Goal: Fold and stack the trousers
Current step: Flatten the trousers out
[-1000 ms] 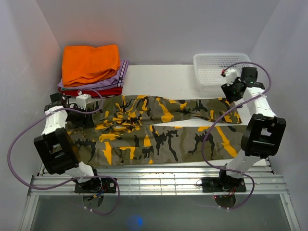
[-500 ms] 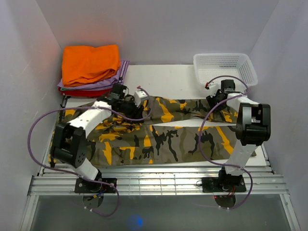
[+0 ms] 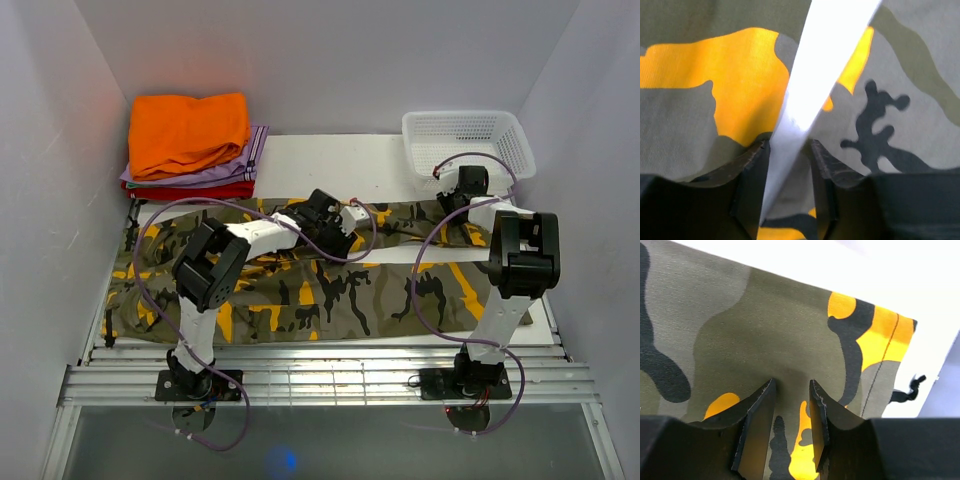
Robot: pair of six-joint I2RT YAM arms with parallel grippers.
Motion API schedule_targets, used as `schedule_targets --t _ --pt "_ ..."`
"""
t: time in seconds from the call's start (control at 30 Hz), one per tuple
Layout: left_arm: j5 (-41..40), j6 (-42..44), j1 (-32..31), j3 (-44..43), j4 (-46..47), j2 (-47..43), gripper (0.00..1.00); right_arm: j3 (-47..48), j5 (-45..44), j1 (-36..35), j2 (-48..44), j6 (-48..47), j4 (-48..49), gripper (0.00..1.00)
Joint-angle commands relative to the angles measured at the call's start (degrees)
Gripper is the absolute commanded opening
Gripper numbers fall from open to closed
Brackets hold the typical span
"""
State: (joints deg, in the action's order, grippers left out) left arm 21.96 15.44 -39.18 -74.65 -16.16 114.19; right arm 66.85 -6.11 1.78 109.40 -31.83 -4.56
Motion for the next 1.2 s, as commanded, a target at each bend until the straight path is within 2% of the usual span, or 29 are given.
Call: schedule_targets --t 0.0,0.07,0.13,0.27,0.43,0.5,0.53,0.57,0.67,0.8,0.9,1.03,1.17 --pt "1.75 -2.87 0.24 -3.91 -1.92 3.13 0.48 -1.02 -5.31 1.12 2.65 -0.07 -0.10 0.40" --pt "10.77 -2.70 0.07 -4.10 -5.45 4.64 0.43 -0.41 -5.93 1.90 3.44 -0.51 -0.19 0.40" --pt "14.85 -2.17 -0.89 -1.65 -7.12 2.89 0.42 0.65 -6.46 2.52 4.14 -1.03 -0.63 0.40" --pt "16.97 0.37 -5.55 2.84 -9.23 -1.59 0.36 2.84 -6.28 3.93 5.12 -1.30 -2.56 0.40" --pt "18.38 0.82 -6.09 3.99 -12.57 -4.94 0.33 2.50 -4.09 4.02 3.54 -2.27 -5.10 0.39" --pt "17.43 0.65 -6.09 3.64 -13.02 -6.69 0.37 1.80 -2.87 4.02 2.40 -3.23 -5.46 0.39" --pt "15.68 0.29 -6.00 3.20 -12.23 -7.48 0.46 1.01 -2.42 4.02 0.91 -3.58 -5.81 0.40" --pt "14.01 -0.32 -5.91 3.11 -11.18 -8.45 0.50 0.65 -1.98 4.11 0.11 -3.76 -6.07 0.40" --pt "7.08 -3.31 -5.56 1.63 -6.25 -11.18 0.57 1.35 1.27 4.11 -1.21 -4.46 -9.75 0.38" --pt "2.39 -3.22 -4.86 -4.62 -5.20 -8.82 0.57 2.41 2.07 4.11 -0.25 -4.37 -12.05 0.37" --pt "-0.15 -3.05 -4.50 -6.99 -0.81 -6.18 0.57 2.15 1.28 4.11 0.46 -4.90 -11.97 0.37" --pt "-4.28 -3.14 -4.33 -12.35 1.83 0.93 0.57 2.41 0.66 4.28 1.42 -5.08 -12.05 0.36" --pt "-4.91 -2.96 -3.89 -16.92 1.23 7.70 0.56 2.67 0.13 4.55 1.60 -5.08 -11.79 0.36"
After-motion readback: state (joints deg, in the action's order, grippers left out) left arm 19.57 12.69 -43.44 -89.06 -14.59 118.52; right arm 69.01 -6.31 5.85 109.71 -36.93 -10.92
